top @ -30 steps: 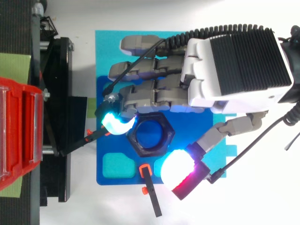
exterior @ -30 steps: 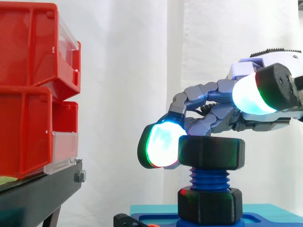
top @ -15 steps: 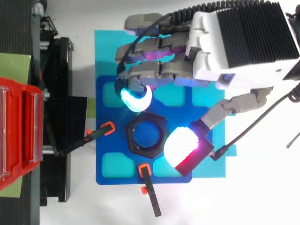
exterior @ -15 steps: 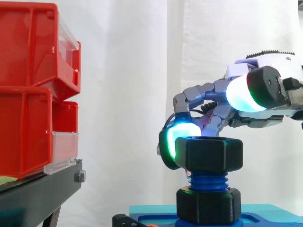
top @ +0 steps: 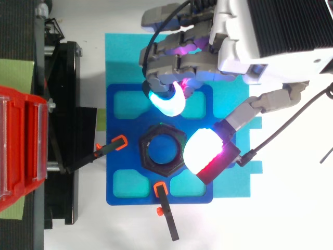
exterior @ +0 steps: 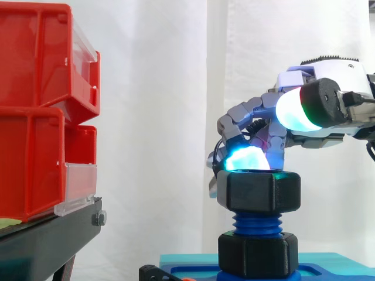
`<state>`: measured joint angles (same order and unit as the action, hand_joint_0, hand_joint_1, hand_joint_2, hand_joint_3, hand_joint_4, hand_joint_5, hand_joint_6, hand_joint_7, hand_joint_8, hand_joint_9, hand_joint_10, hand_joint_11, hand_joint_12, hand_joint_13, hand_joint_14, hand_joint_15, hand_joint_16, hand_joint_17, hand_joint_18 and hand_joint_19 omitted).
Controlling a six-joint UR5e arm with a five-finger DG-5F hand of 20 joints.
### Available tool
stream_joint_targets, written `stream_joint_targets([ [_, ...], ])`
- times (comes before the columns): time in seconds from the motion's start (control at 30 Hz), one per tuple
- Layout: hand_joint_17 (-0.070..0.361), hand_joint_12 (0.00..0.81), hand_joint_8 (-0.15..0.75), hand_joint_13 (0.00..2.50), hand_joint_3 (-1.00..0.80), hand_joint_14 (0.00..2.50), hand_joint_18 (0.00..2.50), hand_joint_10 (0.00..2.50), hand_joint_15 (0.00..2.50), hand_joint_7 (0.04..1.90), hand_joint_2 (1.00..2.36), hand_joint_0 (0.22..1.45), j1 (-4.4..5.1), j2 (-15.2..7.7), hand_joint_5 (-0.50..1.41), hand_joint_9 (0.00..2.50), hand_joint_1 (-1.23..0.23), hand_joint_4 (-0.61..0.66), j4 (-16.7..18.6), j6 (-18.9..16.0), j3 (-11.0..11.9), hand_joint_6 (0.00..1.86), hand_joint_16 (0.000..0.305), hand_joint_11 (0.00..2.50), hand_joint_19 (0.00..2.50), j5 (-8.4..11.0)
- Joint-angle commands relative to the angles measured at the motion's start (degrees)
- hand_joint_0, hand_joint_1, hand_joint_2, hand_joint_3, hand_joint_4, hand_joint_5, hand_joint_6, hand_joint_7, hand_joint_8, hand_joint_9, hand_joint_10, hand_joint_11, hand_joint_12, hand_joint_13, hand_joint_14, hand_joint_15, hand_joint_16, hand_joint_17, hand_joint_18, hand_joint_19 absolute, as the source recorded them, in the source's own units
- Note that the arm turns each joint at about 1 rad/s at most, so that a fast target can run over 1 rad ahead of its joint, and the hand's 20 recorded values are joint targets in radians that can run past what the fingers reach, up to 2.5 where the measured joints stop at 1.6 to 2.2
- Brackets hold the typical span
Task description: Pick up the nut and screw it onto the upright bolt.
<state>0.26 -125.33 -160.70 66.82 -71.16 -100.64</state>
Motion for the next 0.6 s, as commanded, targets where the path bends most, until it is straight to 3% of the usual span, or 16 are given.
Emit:
stream_joint_targets([
  [0.0,0.045,0.231,0.228,0.80,-0.50,0.00,0.41,0.00,0.00,1.37,1.00,0.52,-0.26,0.0,0.07,1.41,-0.33,0.17,-0.1,0.1,0.1,0.50,0.020,0.00,0.00,-0.09],
  [0.1,0.053,0.249,0.259,0.72,-0.50,0.00,0.35,0.00,0.00,1.10,1.00,0.51,-0.35,0.0,-0.01,1.25,-0.31,0.25,-0.1,0.1,0.1,0.51,0.023,0.00,0.00,-0.35],
  [0.3,0.072,0.291,0.248,0.52,-0.50,0.00,0.16,0.00,0.00,0.70,1.00,0.48,-1.41,0.0,-0.13,0.94,-0.32,0.22,-2.7,0.3,4.7,0.50,0.032,0.00,0.00,-2.90],
  [0.5,0.084,0.308,0.232,0.35,-0.50,0.00,0.02,0.00,0.00,0.59,1.00,0.46,-2.20,0.0,-0.17,0.70,-0.33,0.16,-1.6,0.3,5.5,0.50,0.038,0.00,0.00,-4.13],
  [0.57,0.088,0.316,0.227,0.29,-0.50,0.00,0.00,0.00,0.00,0.58,1.00,0.46,-2.02,0.0,-0.18,0.63,-0.33,0.15,-1.0,0.3,5.5,0.50,0.039,0.00,0.00,-4.13],
])
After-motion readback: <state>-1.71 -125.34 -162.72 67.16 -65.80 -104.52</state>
